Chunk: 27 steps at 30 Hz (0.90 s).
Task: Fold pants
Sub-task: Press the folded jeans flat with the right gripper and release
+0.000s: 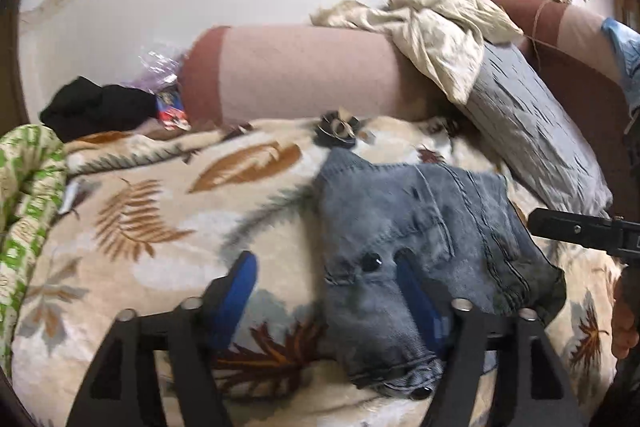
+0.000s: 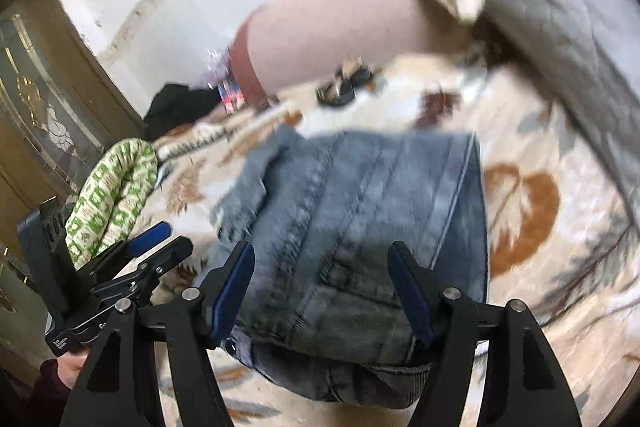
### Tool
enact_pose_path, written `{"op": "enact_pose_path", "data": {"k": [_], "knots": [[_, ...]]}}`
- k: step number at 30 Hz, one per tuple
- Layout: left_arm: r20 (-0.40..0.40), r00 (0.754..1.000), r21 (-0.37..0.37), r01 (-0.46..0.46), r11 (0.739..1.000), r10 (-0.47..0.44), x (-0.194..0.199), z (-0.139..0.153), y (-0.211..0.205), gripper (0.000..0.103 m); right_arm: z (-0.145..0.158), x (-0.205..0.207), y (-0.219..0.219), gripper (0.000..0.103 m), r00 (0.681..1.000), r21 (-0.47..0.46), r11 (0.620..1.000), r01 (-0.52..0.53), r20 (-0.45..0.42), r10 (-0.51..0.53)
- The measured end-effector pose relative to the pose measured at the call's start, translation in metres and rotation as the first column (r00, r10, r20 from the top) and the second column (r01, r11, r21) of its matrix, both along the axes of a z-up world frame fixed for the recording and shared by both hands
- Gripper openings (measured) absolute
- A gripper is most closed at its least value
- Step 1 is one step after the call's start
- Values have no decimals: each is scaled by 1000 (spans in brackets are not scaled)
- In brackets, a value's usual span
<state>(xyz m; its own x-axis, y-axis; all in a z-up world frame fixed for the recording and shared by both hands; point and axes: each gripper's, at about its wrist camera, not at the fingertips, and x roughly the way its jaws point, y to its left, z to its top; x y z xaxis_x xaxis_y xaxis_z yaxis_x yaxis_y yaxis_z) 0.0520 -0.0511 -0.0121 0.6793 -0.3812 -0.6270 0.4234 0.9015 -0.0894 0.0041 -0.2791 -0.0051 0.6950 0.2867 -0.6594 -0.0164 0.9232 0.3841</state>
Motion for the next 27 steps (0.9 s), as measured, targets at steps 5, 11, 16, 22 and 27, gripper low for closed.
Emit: {"op": "enact_pose_path", "data": {"k": [5,11,16,22,27], "knots": [[-50,997,18,-52,998,53,13,-12,3,80,-1,9,1,70,999,-19,999,47,20,-47],[-45,997,38,-65,997,67,18,-19,2,81,-8,18,7,70,999,-41,998,40,24,-39],[-26,996,54,-82,995,83,18,-19,1,81,-15,20,7,70,999,-47,998,39,14,-38],[50,994,87,-99,991,95,11,-14,0,81,-21,21,8,70,999,-61,998,33,7,-33],[84,992,104,-104,989,96,9,-11,-2,81,-27,24,9,70,1000,-66,997,29,-9,-29]]}}
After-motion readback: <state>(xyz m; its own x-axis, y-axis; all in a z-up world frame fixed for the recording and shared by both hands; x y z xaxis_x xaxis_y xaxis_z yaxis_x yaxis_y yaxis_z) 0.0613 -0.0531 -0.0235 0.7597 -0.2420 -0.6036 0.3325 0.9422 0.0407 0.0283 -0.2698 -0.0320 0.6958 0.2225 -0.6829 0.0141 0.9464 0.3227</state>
